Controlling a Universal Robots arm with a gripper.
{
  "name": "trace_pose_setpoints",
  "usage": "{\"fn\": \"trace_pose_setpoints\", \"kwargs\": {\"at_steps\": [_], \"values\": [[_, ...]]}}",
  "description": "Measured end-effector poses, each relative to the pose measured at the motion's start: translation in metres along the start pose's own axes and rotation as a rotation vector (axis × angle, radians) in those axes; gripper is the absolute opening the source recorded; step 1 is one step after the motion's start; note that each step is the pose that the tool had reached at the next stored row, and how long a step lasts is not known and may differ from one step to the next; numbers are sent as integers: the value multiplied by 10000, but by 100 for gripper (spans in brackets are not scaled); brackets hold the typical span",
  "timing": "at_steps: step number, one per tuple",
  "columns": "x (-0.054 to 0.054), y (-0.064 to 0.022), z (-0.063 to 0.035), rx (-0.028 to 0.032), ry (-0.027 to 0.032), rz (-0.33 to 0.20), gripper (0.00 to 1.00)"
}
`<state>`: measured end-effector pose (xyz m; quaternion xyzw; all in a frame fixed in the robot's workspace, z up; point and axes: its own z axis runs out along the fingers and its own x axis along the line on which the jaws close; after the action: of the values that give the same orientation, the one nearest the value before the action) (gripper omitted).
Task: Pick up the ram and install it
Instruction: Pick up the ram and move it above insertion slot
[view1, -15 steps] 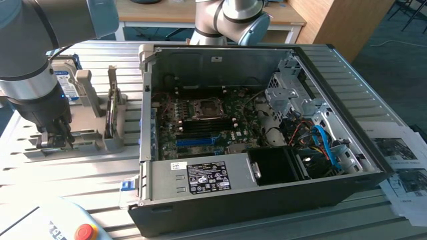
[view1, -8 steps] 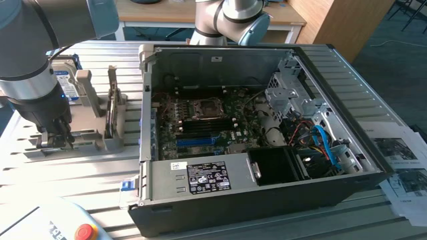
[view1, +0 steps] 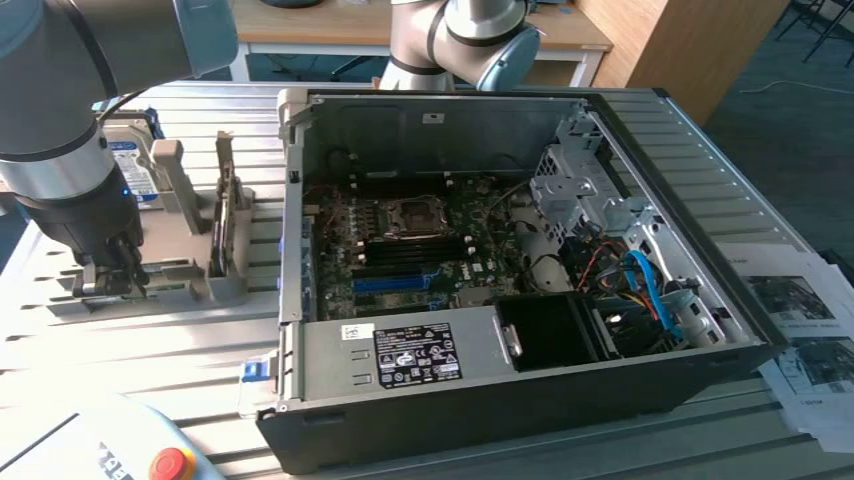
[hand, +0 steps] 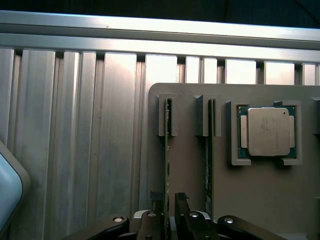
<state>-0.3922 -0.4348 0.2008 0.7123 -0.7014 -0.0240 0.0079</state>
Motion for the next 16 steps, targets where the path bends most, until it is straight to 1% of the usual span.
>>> {"fn": "trace_pose_setpoints", "kwargs": {"at_steps": [16], "values": [[0,0,0,-1,0,0,24]]}}
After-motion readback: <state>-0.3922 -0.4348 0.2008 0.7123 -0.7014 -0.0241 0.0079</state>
